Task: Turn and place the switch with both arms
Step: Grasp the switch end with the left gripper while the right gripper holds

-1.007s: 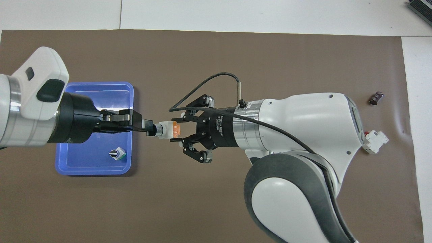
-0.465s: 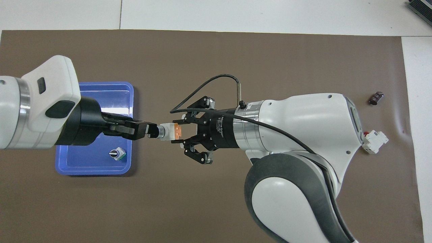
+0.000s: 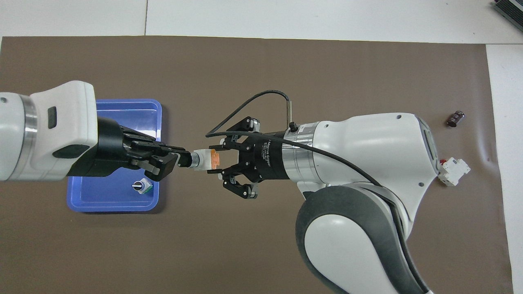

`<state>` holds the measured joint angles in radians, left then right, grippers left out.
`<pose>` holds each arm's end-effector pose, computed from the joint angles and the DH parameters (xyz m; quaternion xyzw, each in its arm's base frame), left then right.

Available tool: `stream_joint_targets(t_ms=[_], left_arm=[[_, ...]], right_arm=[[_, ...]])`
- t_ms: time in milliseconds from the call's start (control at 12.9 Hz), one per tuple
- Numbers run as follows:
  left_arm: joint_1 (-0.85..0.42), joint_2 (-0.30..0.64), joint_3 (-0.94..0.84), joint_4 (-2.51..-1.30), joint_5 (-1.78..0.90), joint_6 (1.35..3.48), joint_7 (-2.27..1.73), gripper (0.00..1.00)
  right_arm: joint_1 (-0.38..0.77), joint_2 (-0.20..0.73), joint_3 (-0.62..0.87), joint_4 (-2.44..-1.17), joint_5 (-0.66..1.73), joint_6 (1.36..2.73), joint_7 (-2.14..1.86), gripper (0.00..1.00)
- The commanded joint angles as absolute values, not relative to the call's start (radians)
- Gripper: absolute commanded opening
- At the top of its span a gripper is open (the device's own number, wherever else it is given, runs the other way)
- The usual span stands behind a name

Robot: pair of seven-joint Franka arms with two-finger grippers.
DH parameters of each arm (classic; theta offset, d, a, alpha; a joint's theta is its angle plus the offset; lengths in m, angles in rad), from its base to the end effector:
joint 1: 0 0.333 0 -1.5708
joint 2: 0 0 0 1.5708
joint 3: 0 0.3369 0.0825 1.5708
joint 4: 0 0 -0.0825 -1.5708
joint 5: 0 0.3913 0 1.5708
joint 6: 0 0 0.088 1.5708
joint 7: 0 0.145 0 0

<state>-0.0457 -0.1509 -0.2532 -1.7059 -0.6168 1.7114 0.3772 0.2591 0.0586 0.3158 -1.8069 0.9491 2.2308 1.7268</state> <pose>0.4827 -0.2394 0.6562 0.9080 -0.2984 0.0840 0.2818 0.5137 0.3864 0.5527 -0.6153 0.6512 0.3124 0.3158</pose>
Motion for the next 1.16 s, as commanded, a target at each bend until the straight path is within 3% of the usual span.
stream_joint_targets(t_ms=[0, 1085], left_arm=[[-0.041, -0.184, -0.262, -1.732, -0.629, 1.609, 0.521, 0.0], [-0.029, -0.179, -0.261, -1.721, -0.559, 1.606, 0.65, 0.0]], right_arm=[[0.244, 0.069, 0.318, -1.781, 0.946, 2.264, 1.752, 0.0], [0.241, 0.063, 0.311, -1.782, 0.946, 2.246, 1.763, 0.0]])
